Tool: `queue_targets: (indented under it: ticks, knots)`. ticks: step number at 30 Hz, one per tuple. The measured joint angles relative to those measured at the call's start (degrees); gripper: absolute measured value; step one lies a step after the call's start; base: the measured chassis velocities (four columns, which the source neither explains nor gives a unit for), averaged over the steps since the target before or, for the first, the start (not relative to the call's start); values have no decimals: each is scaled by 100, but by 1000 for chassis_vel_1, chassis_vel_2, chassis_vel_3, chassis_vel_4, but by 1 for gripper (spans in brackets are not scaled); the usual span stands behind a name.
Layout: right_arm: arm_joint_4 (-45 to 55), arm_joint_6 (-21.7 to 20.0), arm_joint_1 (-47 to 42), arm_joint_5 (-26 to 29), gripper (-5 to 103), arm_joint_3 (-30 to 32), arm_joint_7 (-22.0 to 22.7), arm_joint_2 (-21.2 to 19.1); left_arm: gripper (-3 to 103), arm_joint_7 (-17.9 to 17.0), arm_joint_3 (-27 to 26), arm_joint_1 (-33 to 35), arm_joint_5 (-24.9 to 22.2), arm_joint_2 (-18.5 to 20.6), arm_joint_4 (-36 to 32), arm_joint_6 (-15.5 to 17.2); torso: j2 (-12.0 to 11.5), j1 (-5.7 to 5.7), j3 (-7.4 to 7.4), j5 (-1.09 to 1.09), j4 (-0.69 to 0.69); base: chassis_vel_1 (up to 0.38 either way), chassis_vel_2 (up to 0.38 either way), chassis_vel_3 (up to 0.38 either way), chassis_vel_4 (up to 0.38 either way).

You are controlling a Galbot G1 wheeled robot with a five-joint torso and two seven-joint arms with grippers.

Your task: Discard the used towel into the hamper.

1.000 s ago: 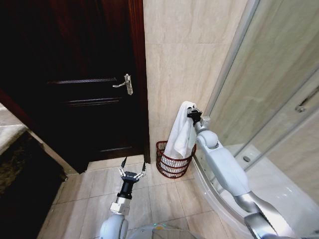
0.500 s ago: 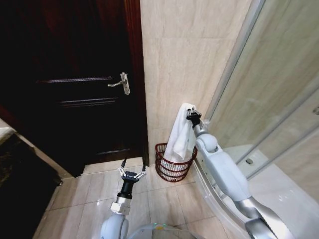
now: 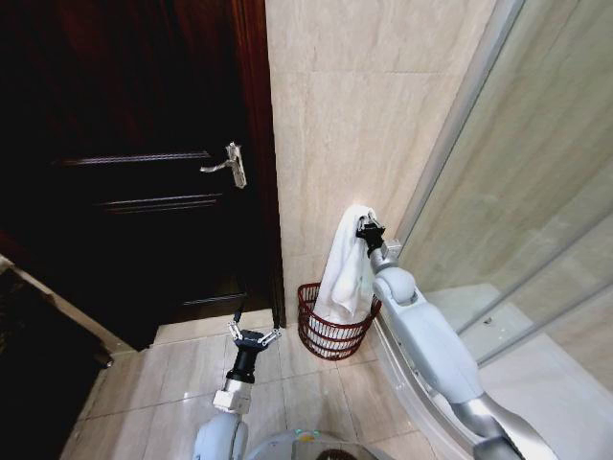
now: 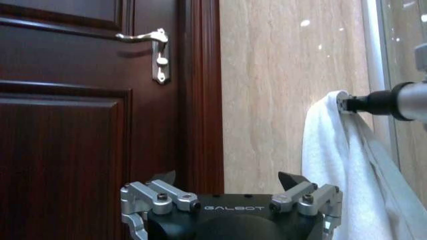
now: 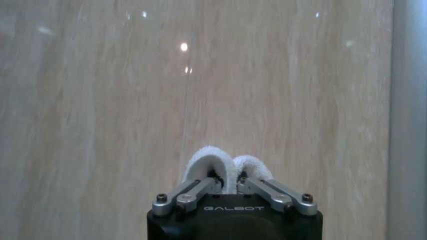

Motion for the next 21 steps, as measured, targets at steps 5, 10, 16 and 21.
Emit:
queue_targets:
  ticks: [5, 10, 16, 21]
  knots:
    - [483, -24, -672, -251, 7, 197, 10, -10, 100, -5, 11, -53, -28, 2, 21, 54, -102, -44, -57, -1, -1, 0, 0, 0, 0]
    - [647, 146, -968, -373, 7, 280, -20, 17, 100, -5, 45, -143, -28, 1, 95, 72, -236, -103, -131, -1, -1, 42, -53, -62, 45]
    - [382, 212, -826, -362, 7, 318, -100, 14, 100, -26, 58, -214, -78, 36, 149, 24, -303, -132, -175, -4, -1, 62, -41, -54, 57]
    - [151, 261, -727, -314, 7, 341, -207, 52, 100, -30, 54, -242, -102, 52, 149, 24, -305, -130, -174, -2, -1, 0, 0, 0, 0]
